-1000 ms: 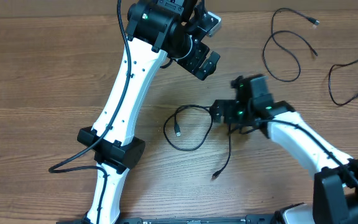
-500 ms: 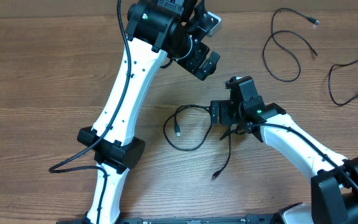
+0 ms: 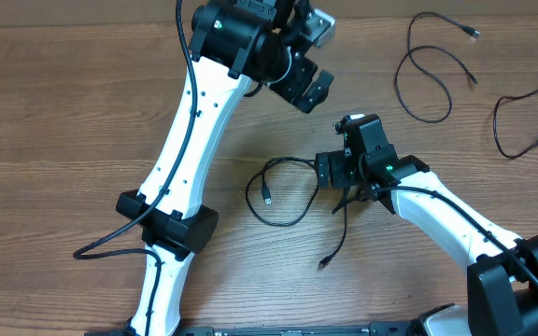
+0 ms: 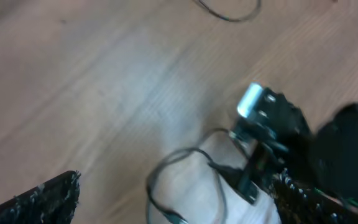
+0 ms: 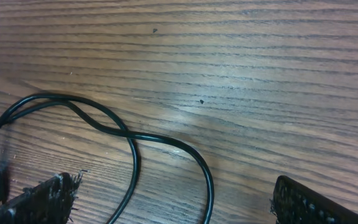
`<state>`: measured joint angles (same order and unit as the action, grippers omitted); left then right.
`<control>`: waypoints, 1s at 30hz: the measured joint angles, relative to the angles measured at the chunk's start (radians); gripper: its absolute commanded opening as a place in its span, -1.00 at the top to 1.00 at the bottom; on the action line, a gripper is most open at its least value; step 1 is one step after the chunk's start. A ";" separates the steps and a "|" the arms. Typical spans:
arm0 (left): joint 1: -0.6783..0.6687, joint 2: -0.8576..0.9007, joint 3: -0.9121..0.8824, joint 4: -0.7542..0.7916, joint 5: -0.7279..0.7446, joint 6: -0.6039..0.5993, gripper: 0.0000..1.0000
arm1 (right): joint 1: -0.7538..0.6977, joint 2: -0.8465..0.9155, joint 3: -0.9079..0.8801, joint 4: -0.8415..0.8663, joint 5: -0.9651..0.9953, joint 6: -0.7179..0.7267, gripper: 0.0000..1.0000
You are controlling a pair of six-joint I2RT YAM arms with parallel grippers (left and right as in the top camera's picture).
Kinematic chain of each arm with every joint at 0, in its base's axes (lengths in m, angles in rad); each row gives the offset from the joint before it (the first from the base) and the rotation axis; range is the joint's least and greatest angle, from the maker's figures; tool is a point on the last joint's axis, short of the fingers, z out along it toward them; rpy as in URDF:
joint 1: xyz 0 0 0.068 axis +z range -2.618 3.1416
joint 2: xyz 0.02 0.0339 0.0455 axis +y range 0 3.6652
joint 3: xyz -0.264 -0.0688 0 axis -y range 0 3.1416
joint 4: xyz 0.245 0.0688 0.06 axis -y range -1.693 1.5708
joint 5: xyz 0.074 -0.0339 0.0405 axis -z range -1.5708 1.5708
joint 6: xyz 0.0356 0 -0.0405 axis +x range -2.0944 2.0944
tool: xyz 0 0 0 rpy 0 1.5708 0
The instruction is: Untangle cables
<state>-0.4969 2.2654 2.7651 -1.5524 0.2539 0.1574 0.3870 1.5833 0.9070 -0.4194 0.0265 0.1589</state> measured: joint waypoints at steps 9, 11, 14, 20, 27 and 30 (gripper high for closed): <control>0.050 -0.029 0.026 -0.011 -0.251 -0.033 -0.98 | 0.000 0.000 0.000 -0.012 -0.001 -0.003 -0.99; 0.086 -0.076 0.038 -0.026 -0.275 -0.035 -0.99 | 0.000 0.000 0.000 -0.011 -0.001 -0.004 -1.00; 0.151 -0.200 0.048 -0.083 -0.295 -0.038 -0.99 | 0.000 0.000 0.000 0.001 -0.001 -0.027 -1.00; 0.291 -0.468 0.092 -0.130 -0.239 -0.066 -0.99 | 0.002 0.013 0.000 0.080 -0.001 -0.098 -1.00; 0.334 -0.518 0.088 -0.133 -0.229 -0.157 -0.99 | 0.058 0.064 -0.001 0.118 0.000 -0.209 -1.00; 0.335 -0.500 0.069 -0.131 -0.297 -0.203 -0.99 | 0.083 0.064 -0.001 0.141 0.000 -0.236 -0.99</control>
<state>-0.1616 1.7657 2.8338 -1.6833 -0.0433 -0.0456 0.4698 1.6478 0.9062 -0.2787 0.0269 -0.0769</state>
